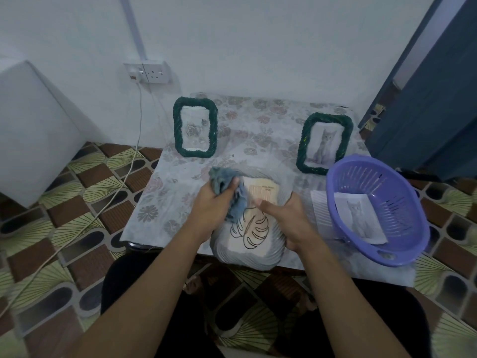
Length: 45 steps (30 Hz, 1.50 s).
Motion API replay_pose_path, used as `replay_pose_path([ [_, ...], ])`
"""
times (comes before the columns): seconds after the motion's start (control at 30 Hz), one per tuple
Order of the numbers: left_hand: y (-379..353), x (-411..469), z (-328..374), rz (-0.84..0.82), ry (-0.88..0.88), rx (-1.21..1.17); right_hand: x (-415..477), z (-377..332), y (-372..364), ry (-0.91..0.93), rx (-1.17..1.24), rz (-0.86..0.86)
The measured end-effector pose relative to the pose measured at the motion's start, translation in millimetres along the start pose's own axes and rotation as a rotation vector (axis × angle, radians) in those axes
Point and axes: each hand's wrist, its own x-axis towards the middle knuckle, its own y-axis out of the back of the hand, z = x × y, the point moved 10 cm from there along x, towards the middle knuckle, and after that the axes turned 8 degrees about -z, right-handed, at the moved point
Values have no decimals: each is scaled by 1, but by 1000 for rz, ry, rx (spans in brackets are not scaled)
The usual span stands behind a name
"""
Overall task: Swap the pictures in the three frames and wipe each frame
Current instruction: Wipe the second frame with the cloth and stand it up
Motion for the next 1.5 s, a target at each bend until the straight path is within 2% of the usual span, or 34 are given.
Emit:
replay_pose_path([
  [0.1,6,-2,18,146,-71,211,0,-8,-2,36,-31,4],
  [0.2,9,-6,19,219,-55,296,2,-12,1,36,-55,-2],
  [0.33,15,-7,10,308,83,242,2,-8,1,14,-74,1],
  [0.47,20,-1,-4,324,170,161,1,-5,-1,16,-61,8],
  [0.57,18,-2,-7,304,164,151,0,-7,-2,14,-66,8],
  [0.63,11,-2,8,280,95,275,-1,-7,0,17,-60,41],
  [0.73,-1,0,34,250,-81,730,-5,-8,-2,44,-8,107],
  [0.8,-14,2,38,196,-146,970,-8,-6,-1,-16,-21,155],
  [0.87,-24,2,39,161,-206,1051,-8,-2,0,-92,-68,165],
  [0.97,-50,-3,38,41,-299,1127,-4,10,-4,-174,0,134],
  [1.1,-97,-13,35,-228,-504,1119,-5,19,-4,-81,114,171],
  [1.2,-93,-6,30,-249,-478,1171,0,30,0,-62,136,165],
  [1.33,-82,3,31,-158,-368,1284,1,36,-1,-82,127,162],
  [1.5,-75,8,29,-117,-280,1267,0,36,8,-58,63,223],
])
